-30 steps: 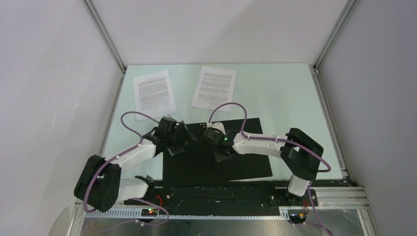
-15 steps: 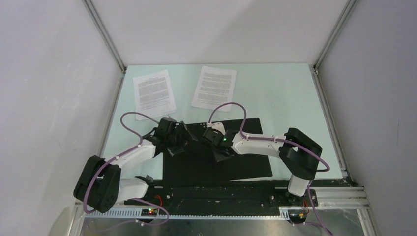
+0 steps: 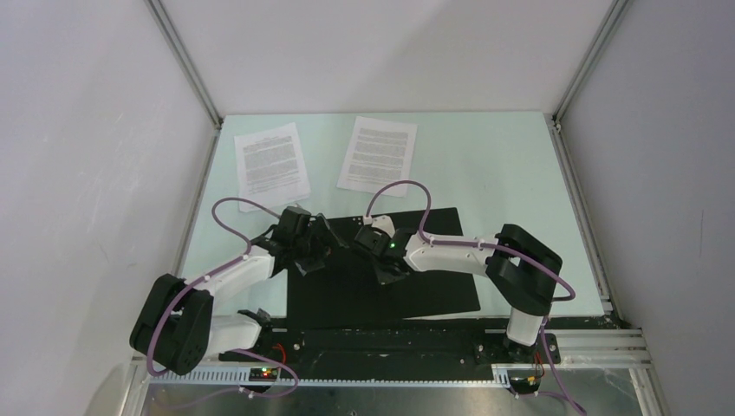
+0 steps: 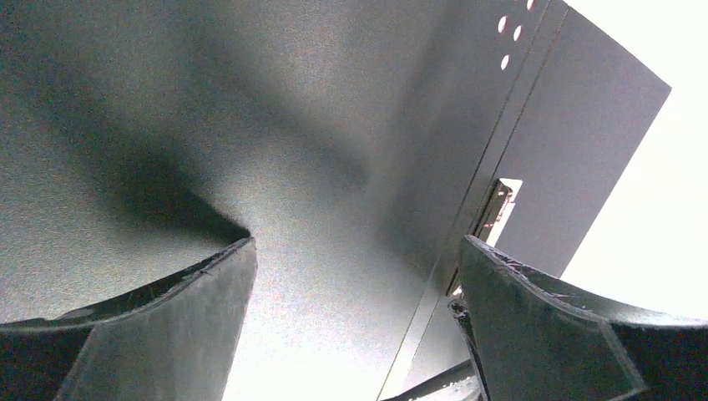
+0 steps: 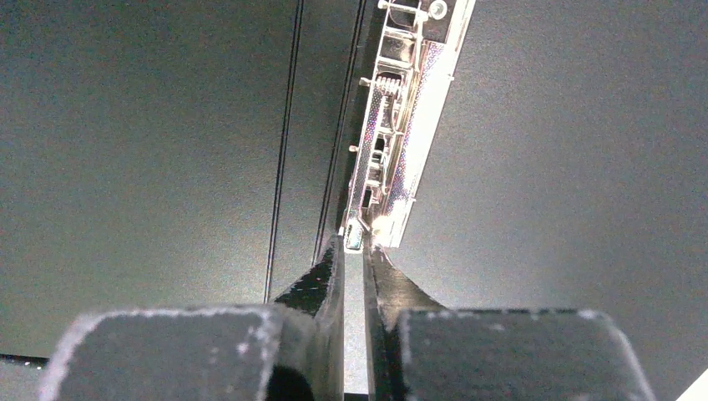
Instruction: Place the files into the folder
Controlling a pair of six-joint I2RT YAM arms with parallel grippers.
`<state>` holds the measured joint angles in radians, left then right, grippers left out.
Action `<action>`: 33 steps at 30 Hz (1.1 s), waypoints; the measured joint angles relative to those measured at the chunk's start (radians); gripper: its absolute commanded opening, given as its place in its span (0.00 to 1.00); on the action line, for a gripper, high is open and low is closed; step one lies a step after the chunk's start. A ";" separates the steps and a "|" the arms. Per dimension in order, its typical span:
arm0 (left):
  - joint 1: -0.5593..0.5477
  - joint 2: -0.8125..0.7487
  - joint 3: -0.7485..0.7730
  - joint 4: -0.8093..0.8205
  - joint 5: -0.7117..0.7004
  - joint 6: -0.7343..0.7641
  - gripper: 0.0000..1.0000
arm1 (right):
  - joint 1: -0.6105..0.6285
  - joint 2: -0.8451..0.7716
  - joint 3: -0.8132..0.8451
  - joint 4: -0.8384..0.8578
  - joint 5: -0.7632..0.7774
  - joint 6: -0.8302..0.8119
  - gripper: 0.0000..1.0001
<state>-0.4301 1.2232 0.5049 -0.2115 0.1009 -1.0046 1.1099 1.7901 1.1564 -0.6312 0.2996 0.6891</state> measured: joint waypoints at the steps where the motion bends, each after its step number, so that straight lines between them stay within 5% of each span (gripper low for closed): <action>1: 0.000 0.000 0.000 0.000 -0.001 0.000 0.98 | 0.000 0.000 0.000 -0.001 0.003 0.003 0.07; 6: 0.000 0.001 0.000 0.000 -0.001 -0.001 0.98 | 0.008 0.000 0.002 -0.005 0.013 0.021 0.30; 23: 0.000 0.008 0.003 0.001 -0.001 -0.001 0.98 | 0.000 -0.001 0.002 -0.002 0.014 0.041 0.28; 33: 0.000 0.016 0.008 0.002 -0.001 -0.001 0.98 | -0.006 -0.001 0.002 0.006 0.013 0.045 0.18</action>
<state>-0.4301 1.2396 0.5129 -0.2100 0.1001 -1.0058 1.1038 1.7893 1.1584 -0.6250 0.3122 0.7338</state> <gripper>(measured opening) 0.976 0.209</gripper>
